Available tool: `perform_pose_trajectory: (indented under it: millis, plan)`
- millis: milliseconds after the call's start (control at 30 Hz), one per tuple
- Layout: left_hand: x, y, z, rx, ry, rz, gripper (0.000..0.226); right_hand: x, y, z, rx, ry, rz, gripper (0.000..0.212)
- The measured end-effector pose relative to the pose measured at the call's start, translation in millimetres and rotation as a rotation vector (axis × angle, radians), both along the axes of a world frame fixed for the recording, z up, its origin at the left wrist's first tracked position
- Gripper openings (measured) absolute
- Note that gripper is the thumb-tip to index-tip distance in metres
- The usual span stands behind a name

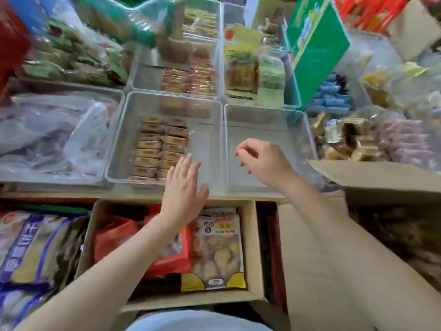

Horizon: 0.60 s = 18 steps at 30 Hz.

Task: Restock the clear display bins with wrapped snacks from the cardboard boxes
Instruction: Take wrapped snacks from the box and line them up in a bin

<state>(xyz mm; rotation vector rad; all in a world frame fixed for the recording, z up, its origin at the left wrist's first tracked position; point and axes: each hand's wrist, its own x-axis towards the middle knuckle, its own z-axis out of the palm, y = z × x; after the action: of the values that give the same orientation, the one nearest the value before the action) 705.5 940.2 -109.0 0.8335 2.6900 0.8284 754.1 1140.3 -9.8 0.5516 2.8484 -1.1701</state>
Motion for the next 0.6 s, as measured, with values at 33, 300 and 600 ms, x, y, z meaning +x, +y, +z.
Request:
perform_pose_trajectory:
  millis: [33, 300, 600]
  plan:
    - [27, 22, 11, 0.047, -0.059, -0.054, 0.060, 21, 14, 7, 0.051, 0.056, -0.019, 0.017]
    - [189, 144, 59, 0.312, -0.341, -0.185, 0.071, 185, 126, 8, 0.367, 0.472, -0.420, 0.015]
    - [232, 178, 43, 0.470, -0.583, -0.077, 0.082, 234, 176, -83, 0.249, -0.292, 0.050, 0.018]
